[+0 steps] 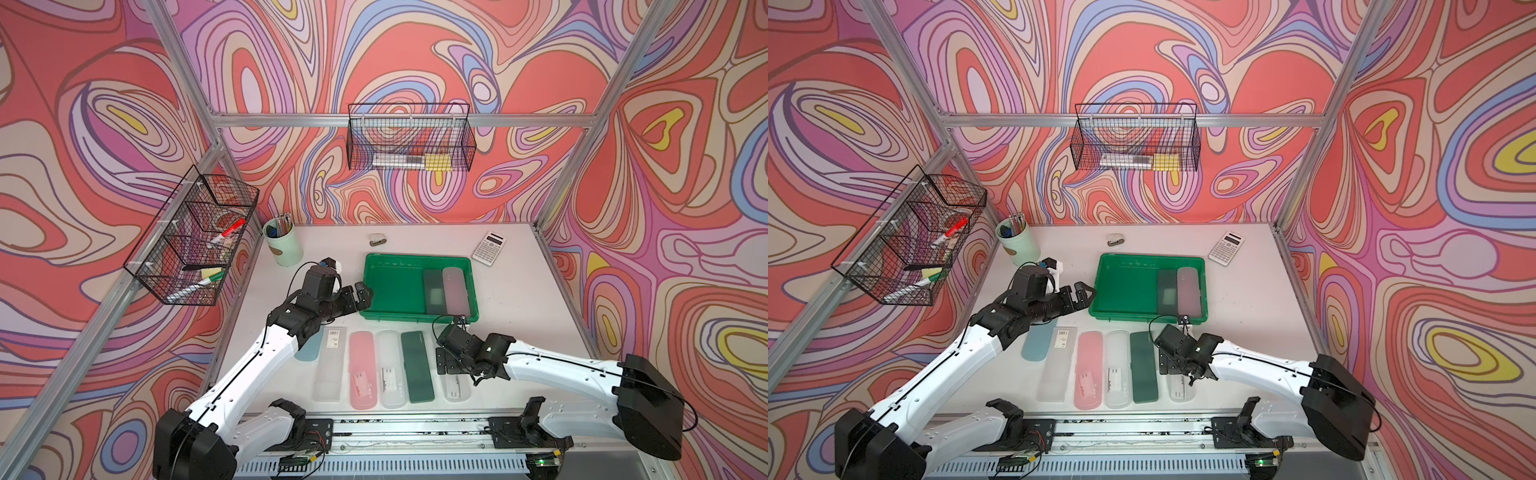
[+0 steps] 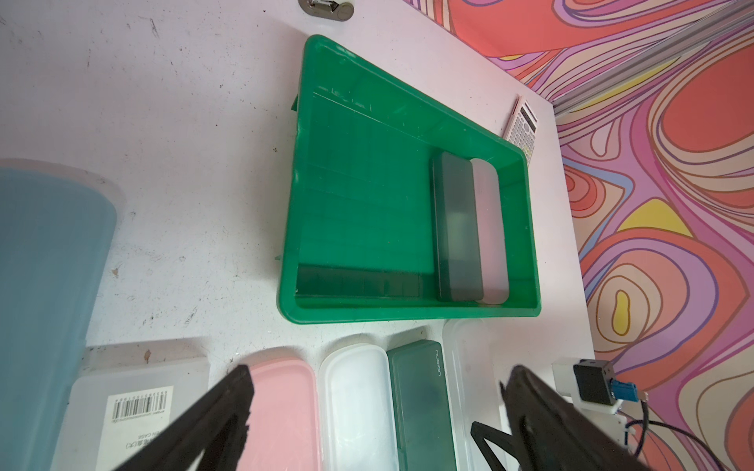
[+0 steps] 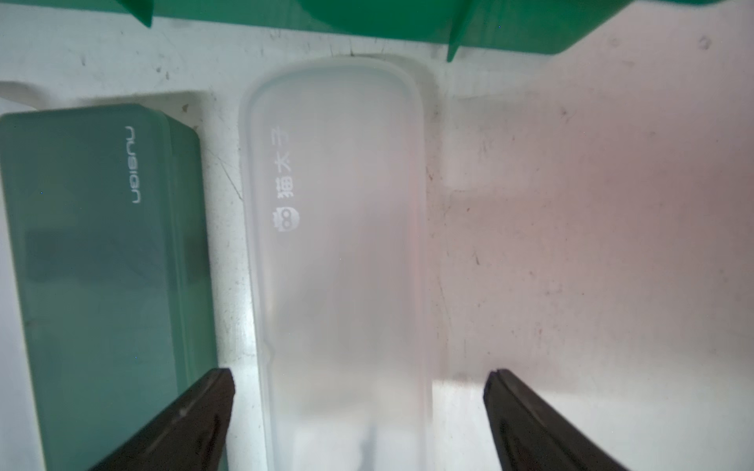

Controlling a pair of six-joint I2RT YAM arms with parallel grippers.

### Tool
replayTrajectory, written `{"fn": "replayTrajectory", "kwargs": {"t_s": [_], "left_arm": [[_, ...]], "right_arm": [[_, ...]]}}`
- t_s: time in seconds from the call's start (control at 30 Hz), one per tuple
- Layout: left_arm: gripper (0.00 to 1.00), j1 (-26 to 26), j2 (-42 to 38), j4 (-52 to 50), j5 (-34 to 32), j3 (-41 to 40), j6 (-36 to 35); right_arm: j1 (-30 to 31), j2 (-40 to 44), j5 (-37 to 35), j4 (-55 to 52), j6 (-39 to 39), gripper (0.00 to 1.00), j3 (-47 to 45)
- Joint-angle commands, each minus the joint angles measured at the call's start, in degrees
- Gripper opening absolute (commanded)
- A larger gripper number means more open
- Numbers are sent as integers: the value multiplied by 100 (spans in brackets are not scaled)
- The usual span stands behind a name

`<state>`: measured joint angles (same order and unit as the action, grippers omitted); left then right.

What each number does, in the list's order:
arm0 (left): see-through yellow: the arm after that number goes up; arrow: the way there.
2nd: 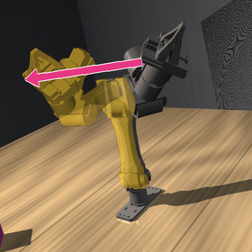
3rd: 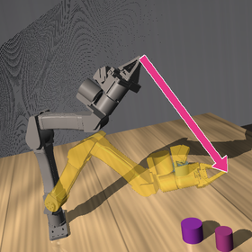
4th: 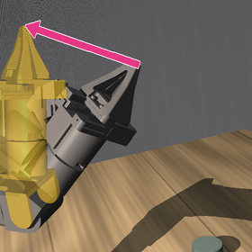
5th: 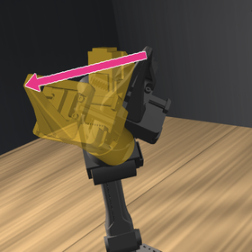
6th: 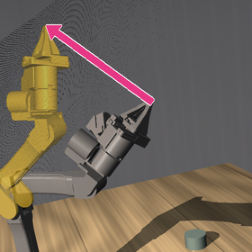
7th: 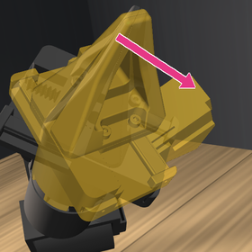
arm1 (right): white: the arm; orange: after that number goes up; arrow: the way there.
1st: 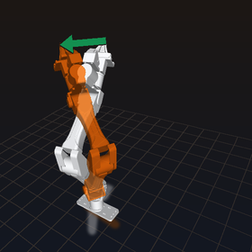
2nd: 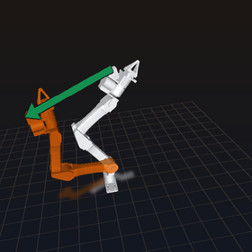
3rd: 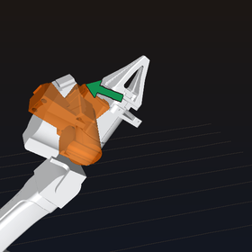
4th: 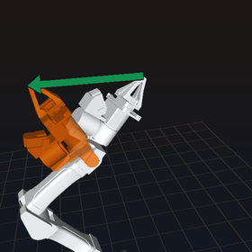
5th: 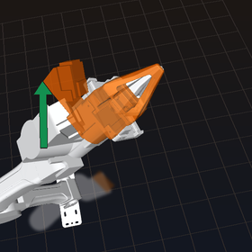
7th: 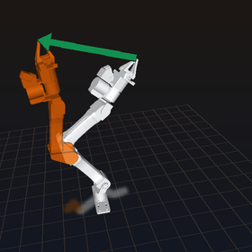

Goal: Put the pencil case into the storage box
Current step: Pick up the pencil case from the center of the board.

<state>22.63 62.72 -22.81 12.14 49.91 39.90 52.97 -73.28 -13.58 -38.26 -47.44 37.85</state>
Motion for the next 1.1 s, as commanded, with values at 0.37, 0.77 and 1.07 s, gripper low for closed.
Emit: {"fn": "replayTrajectory", "kwargs": {"t_s": [0.37, 0.77, 1.07], "left_arm": [[99, 31, -229, -143, -12, -195, -70], [99, 30, -232, -179, -34, -175, -83], [98, 74, -406, -510, -309, -100, 0]], "right_arm": [[46, -1116, -226, -95, -8, 94, 422], [282, -1121, -324, -112, -151, 76, 332], [553, -822, -378, -342, -330, 60, 303]]}}
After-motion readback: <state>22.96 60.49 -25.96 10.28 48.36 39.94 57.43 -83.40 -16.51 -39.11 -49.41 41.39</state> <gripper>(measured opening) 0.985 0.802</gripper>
